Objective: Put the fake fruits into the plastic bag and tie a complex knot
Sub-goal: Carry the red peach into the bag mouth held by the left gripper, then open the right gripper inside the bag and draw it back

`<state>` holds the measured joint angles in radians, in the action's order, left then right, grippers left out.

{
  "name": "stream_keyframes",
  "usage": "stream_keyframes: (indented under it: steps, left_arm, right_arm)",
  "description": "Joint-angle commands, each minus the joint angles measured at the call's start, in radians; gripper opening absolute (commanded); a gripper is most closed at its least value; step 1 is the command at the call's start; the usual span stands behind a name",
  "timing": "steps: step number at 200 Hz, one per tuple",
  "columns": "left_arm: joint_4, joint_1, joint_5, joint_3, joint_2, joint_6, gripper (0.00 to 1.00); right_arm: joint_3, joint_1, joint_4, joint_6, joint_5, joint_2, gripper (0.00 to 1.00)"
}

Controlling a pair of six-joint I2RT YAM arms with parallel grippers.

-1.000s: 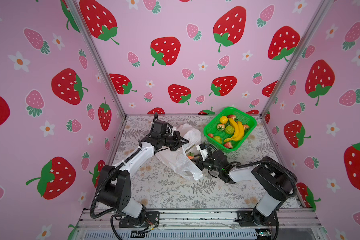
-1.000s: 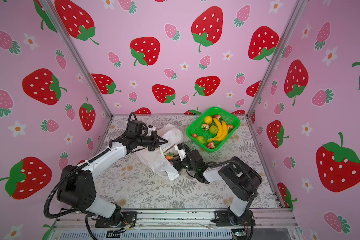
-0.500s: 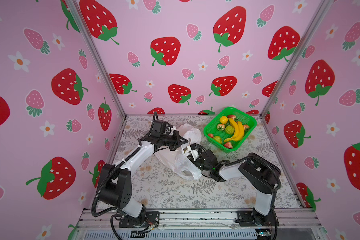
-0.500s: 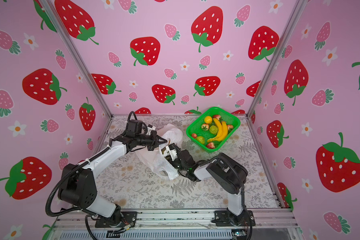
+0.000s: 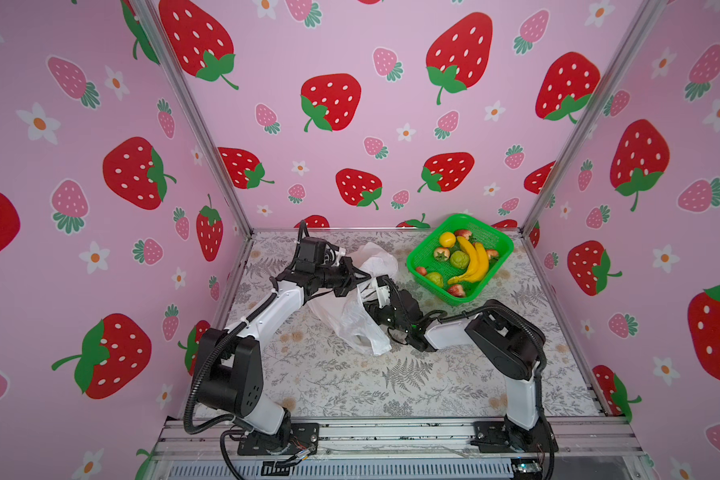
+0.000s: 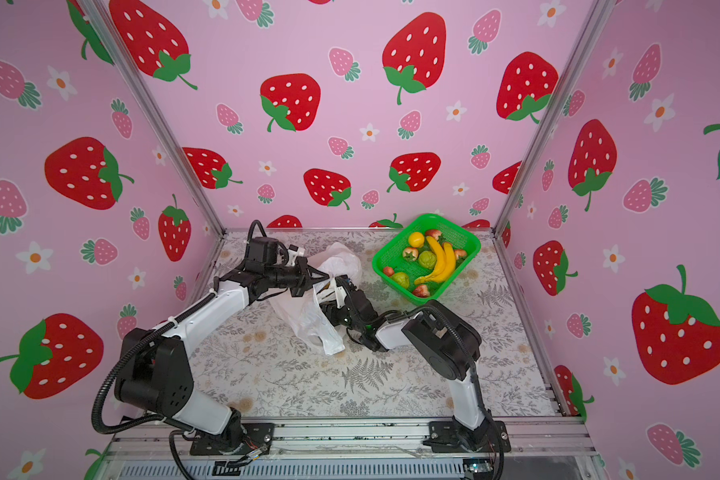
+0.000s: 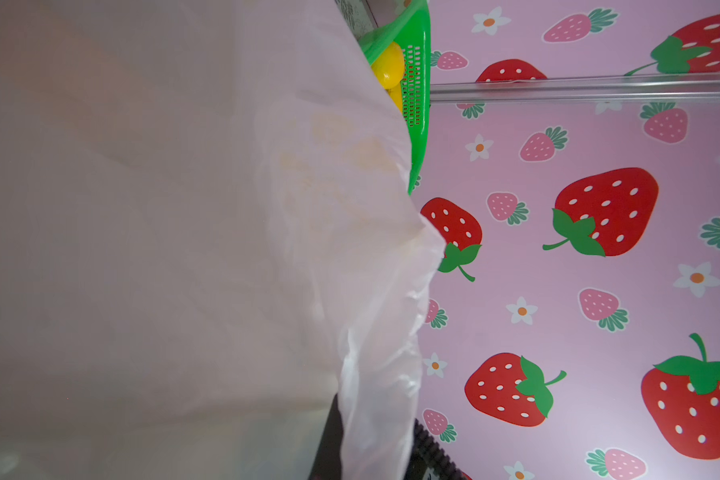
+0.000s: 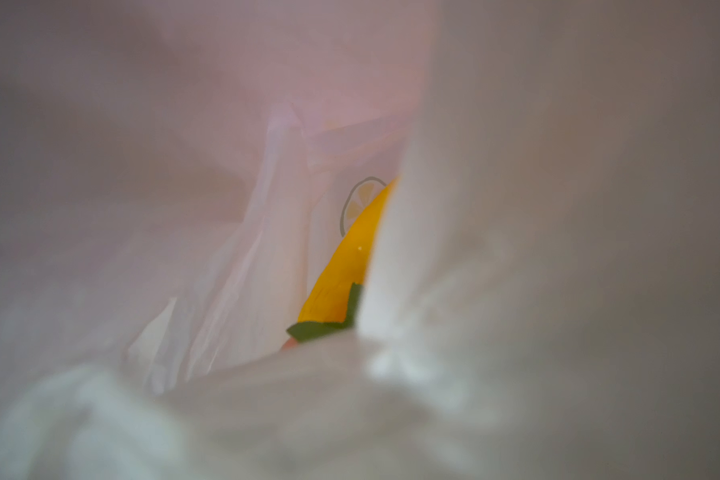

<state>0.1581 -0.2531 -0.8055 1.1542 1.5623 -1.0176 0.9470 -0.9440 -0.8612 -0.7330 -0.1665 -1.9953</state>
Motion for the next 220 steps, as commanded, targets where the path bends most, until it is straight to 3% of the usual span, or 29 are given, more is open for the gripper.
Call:
stream_keyframes:
  steps: [1,79,123,182,220]
  left_arm:
    - [0.011,0.018,-0.021,0.009,-0.033,-0.001,0.04]
    - [0.052,0.002,-0.012,0.028,-0.032,0.009,0.05]
    - [0.051,-0.004,-0.018,0.030,-0.018,-0.006,0.09]
    - [0.069,0.032,-0.010,-0.003,-0.047,0.019,0.12]
    - [0.043,0.068,-0.009,-0.026,-0.049,0.022,0.13]
  right_arm:
    - [0.009,0.002,0.055,-0.032,0.064,-0.031,0.63]
    - [0.129,0.059,0.164,-0.053,0.148,-0.071,0.65]
    - [0.240,0.060,0.227,-0.105,0.159,-0.142,0.72]
    - [0.108,0.097,0.227,-0.031,0.038,-0.014,0.96]
    - [-0.023,0.124,0.205,0.015,-0.097,0.118,0.98]
